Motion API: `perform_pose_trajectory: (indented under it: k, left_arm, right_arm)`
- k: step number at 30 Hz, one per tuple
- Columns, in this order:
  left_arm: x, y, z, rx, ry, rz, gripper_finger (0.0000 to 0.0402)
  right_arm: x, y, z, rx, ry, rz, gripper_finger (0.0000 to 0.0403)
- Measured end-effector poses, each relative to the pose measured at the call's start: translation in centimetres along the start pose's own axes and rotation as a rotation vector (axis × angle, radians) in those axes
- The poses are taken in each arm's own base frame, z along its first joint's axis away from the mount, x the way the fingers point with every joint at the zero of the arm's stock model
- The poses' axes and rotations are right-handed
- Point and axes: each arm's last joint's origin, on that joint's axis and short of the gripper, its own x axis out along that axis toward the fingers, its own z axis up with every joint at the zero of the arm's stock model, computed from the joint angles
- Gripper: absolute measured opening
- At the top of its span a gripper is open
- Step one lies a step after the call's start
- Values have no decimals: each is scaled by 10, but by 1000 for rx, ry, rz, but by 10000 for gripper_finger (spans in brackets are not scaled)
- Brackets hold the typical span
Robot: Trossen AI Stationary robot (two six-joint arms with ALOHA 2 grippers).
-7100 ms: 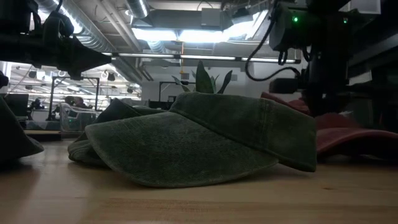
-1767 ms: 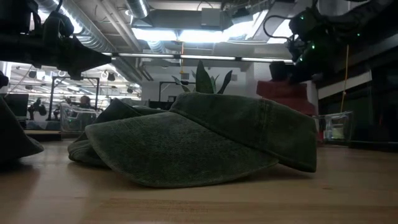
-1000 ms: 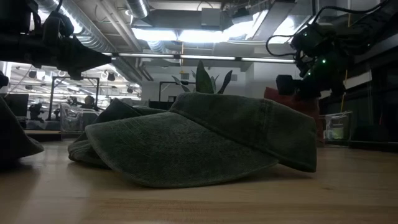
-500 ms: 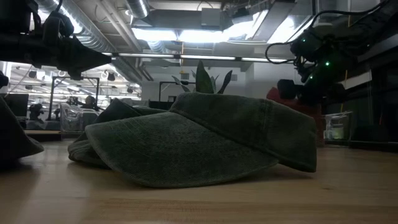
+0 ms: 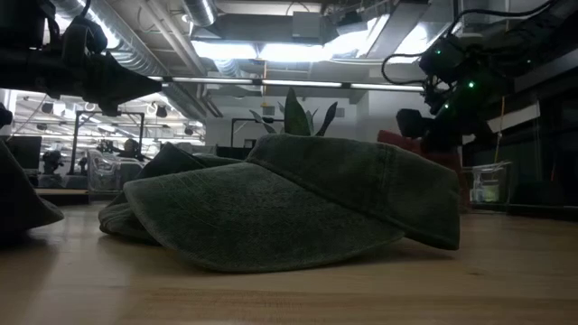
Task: Pick & Place hat
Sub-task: Put the red cap into the right transparent bin
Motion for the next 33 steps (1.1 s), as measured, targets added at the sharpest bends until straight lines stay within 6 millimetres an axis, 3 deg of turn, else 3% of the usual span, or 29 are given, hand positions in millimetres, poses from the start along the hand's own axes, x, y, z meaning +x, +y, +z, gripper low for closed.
perform_pose_trajectory:
  k: [9,16,27,30,33]
  left_arm:
    - [0,0,0,0,-1,0,4]
    - [0,0,0,0,0,0,4]
    - [0,0,0,0,0,0,4]
    - [0,0,0,0,-1,0,4]
    - [0,0,0,0,0,0,4]
  right_arm:
    - [-7,6,21,-65,-5,19,149]
    - [-24,-4,40,-30,-72,-152,165]
    - [-47,5,82,82,-74,45,157]
    - [-44,9,84,55,-34,43,123]
    - [-38,14,84,13,8,19,64]
